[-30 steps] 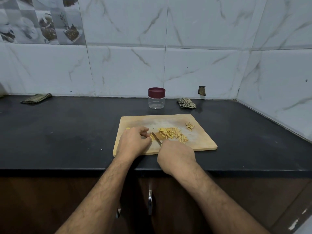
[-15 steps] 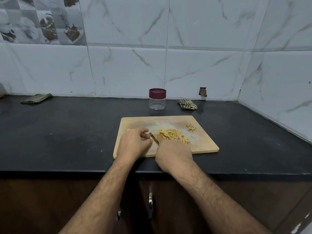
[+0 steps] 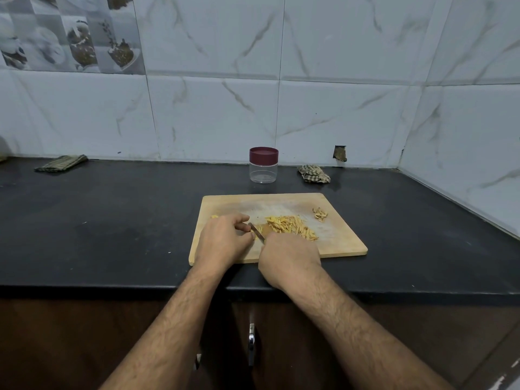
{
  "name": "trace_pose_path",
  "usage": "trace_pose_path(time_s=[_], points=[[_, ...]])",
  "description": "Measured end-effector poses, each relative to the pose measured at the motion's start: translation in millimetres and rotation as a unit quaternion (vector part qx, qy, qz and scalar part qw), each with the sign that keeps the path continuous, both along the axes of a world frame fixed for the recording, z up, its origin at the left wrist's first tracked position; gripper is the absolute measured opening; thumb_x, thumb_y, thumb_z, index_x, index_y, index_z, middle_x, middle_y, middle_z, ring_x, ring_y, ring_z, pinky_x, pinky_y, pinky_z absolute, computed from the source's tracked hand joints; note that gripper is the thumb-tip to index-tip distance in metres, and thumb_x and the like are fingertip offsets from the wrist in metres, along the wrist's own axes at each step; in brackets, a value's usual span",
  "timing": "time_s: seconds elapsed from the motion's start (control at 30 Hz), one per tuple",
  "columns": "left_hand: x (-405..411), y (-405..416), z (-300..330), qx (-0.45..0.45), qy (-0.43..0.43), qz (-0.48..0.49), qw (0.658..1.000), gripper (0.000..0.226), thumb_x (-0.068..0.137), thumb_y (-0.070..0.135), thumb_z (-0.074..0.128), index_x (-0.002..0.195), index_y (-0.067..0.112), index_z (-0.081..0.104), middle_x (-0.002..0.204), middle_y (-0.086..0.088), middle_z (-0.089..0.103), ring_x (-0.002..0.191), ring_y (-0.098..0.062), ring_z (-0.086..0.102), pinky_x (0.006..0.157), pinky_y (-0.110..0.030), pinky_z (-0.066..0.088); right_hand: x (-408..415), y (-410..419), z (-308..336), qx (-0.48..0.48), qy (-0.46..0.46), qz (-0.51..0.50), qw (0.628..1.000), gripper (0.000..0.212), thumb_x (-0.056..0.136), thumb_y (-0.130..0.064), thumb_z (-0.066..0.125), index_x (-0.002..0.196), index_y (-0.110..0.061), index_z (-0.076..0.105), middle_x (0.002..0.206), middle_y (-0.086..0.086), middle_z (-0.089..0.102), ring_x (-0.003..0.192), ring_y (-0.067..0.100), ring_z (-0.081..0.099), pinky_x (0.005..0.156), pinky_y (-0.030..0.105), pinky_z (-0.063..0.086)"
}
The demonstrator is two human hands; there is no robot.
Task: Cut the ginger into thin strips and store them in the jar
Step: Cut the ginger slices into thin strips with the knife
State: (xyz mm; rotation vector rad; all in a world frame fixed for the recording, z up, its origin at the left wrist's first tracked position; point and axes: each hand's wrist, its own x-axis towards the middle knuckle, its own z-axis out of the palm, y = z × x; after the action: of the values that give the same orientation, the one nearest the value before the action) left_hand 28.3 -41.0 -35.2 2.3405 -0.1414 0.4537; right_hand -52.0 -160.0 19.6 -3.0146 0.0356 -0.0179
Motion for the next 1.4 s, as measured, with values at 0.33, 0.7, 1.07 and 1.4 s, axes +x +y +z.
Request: trace_pose_path(time_s=[0.33,0.7,1.07,1.4], points=[[1.8,0.4,-1.3,0.001,-0.002,-0.002,1.000,0.042,0.082,0.025,0.072,0.124,0.027,0.067,0.093,0.018,0.072,0.099,-0.008,0.063,0.087,-0.025,0.046,4.0,0.5,-0.8,-0.009,0.000,0.001,1.000,0.028,0.100,-0.023,0.047,0.126,-0.016,0.053,0.113,0.003,0.064,0.086,0.021,0.050,0.071,0.033,0.038],[3.7,1.8,-3.9,0.002,-0.008,-0.009,1.000,0.042,0.082,0.026,0.073,0.123,0.025,0.068,0.089,0.020,0.071,0.100,-0.009,0.064,0.090,-0.028,0.049,1.0,3.1,0.7,-0.031,0.018,0.005,0.999,0.039,0.097,-0.015,0.045,0.136,-0.017,0.049,0.121,0.004,0.063,0.109,0.023,0.060,0.073,0.033,0.037],[-0.1,0.8,-1.1,0.010,-0.017,-0.002,1.000,0.049,0.083,0.028,0.074,0.130,0.026,0.063,0.093,0.020,0.071,0.100,-0.011,0.062,0.090,-0.033,0.050,-21.8,-10.9,-9.7,-0.018,0.014,-0.007,1.000,0.028,0.098,-0.020,0.045,0.126,-0.020,0.051,0.113,0.005,0.062,0.096,0.024,0.056,0.068,0.035,0.041],[-1.8,1.0,0.3,0.008,-0.018,-0.006,1.000,0.052,0.083,0.026,0.073,0.133,0.026,0.060,0.090,0.020,0.071,0.098,-0.010,0.061,0.087,-0.031,0.048,-13.9,-5.0,-1.1,0.015,0.014,-0.009,1.000,0.032,0.095,-0.015,0.050,0.126,-0.017,0.053,0.117,0.004,0.062,0.104,0.024,0.060,0.075,0.035,0.044]])
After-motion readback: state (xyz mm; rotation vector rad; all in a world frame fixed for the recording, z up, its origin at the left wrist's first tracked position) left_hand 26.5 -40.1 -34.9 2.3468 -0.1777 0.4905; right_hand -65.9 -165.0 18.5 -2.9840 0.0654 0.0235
